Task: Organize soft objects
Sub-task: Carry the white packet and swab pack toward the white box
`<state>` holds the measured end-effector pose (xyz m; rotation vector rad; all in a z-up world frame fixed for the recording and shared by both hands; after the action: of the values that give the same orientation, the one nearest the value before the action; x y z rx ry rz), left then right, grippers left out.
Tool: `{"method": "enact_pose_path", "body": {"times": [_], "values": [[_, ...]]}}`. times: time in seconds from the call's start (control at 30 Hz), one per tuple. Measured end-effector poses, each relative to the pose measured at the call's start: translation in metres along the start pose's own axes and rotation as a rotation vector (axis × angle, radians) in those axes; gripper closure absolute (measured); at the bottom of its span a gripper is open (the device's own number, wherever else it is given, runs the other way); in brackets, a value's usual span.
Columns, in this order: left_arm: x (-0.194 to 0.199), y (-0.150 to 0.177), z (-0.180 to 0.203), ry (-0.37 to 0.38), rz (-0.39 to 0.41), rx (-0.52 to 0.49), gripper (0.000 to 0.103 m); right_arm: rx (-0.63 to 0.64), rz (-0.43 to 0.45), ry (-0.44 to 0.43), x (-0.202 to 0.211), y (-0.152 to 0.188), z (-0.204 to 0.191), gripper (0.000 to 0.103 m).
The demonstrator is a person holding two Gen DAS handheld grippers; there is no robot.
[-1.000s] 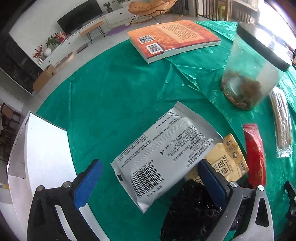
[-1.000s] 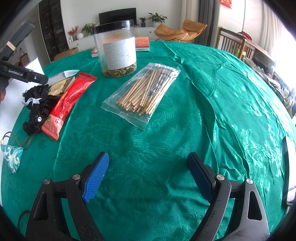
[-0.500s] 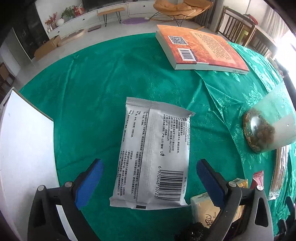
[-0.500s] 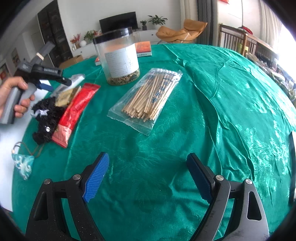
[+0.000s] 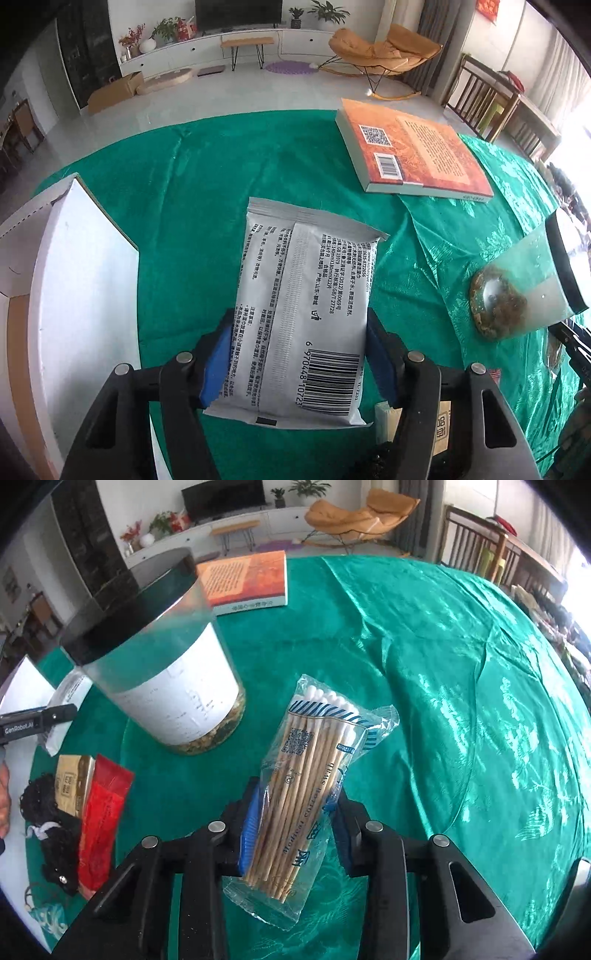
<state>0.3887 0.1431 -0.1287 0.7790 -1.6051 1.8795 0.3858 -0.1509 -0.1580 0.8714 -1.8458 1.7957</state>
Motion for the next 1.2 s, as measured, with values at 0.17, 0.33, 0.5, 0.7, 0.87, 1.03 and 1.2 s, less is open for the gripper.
{"method": "enact_pose_path", "body": {"times": [0.17, 0.33, 0.5, 0.7, 0.87, 1.03, 1.2], "values": [[0.052, -0.023, -0.006, 0.088, 0.091, 0.085, 0.039, -0.044, 0.160, 0.010, 0.022, -0.071, 0.025, 0.066], [0.135, -0.020, -0.030, 0.131, 0.177, 0.116, 0.039, 0.049, 0.249, -0.093, 0.081, -0.110, -0.026, 0.066], [0.216, 0.022, -0.101, 0.033, 0.211, 0.175, 0.039, 0.100, 0.205, -0.399, 0.146, -0.086, -0.152, 0.066], [0.290, 0.083, -0.179, -0.236, 0.245, 0.132, 0.035, 0.140, 0.101, -0.796, 0.236, -0.024, -0.330, 0.066], [0.311, 0.106, -0.195, -0.335, 0.293, 0.090, 0.004, 0.115, -0.024, -0.945, 0.253, 0.029, -0.408, 0.031], [0.310, 0.109, -0.140, -0.206, 0.353, 0.055, 0.004, 0.128, 0.056, -0.802, 0.235, 0.046, -0.346, 0.031], [0.294, 0.128, -0.017, 0.054, 0.361, -0.005, 0.004, 0.218, 0.163, -0.402, 0.182, 0.078, -0.211, 0.031]]}}
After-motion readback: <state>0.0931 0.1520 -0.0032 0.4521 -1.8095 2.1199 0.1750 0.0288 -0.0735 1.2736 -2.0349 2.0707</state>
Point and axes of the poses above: each gripper's, at about its wrist camera, not at the fingertips, and x roughly against the way its jaws point, z to its right, y to its underside, the point moved 10 cm from there along -x, roughly the way its jaws point, and after that the axes turned 15 degrees about z, right-handed, at the moved point
